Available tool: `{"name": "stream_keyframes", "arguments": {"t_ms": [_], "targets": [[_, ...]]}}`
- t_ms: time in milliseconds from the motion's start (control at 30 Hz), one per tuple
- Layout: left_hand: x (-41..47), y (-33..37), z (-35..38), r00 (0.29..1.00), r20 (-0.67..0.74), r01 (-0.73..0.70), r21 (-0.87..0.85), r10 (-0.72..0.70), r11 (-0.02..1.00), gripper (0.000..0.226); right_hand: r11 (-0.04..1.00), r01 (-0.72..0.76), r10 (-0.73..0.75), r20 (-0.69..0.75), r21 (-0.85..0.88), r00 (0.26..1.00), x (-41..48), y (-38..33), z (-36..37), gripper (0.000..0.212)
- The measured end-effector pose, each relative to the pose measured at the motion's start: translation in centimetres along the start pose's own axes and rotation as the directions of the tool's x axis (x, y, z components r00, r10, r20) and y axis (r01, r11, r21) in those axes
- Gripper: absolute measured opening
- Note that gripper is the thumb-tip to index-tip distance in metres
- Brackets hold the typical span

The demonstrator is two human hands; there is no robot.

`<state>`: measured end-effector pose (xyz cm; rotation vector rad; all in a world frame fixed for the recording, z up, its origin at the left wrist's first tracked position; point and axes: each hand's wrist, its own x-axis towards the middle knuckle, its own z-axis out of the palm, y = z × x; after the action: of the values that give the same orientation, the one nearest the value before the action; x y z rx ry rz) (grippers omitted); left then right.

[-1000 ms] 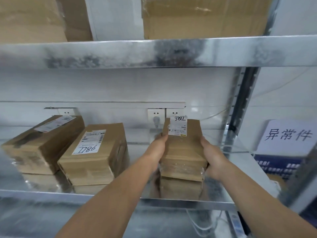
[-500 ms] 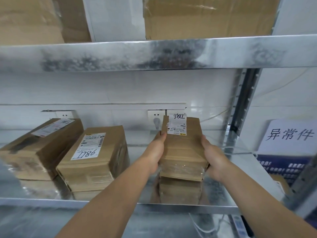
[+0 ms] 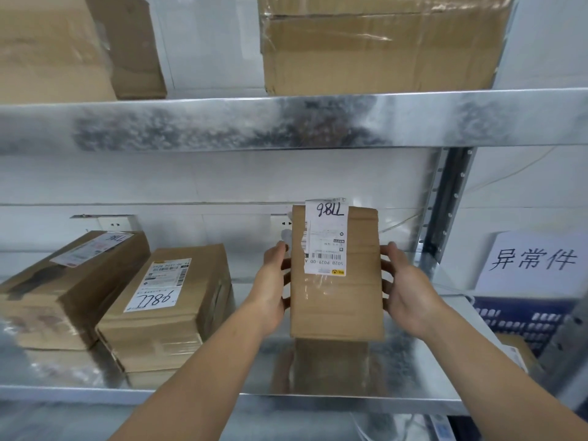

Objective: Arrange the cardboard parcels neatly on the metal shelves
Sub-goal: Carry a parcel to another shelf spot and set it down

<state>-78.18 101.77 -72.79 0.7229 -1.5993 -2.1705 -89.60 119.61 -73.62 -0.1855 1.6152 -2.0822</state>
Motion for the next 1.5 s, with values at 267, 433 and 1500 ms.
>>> {"name": "stream_keyframes", "arguments": {"t_ms": [267,433,1500], "targets": [[-1.3,1.0,0.6,1.000,0.010,-0.001,-0.079,0.001,0.997,0.050,0.991,0.027,-0.022,-0.040,0.129,0.999,-0.5,-0.2,2.4,0.048],[-1.9,1.2,1.0,0.998,0.052,-0.038,-0.128,0.045,0.991,0.051,0.988,0.007,-0.013,0.034,0.151,0.999,-1.3,-0.1,2.8,0.061],[-2.4,1.0,1.0,0.995,0.031,-0.091,0.025,0.090,0.996,0.043,0.966,0.192,-0.221,0.165,0.173,0.961,-3.6,1.1,1.8,0.079]]}}
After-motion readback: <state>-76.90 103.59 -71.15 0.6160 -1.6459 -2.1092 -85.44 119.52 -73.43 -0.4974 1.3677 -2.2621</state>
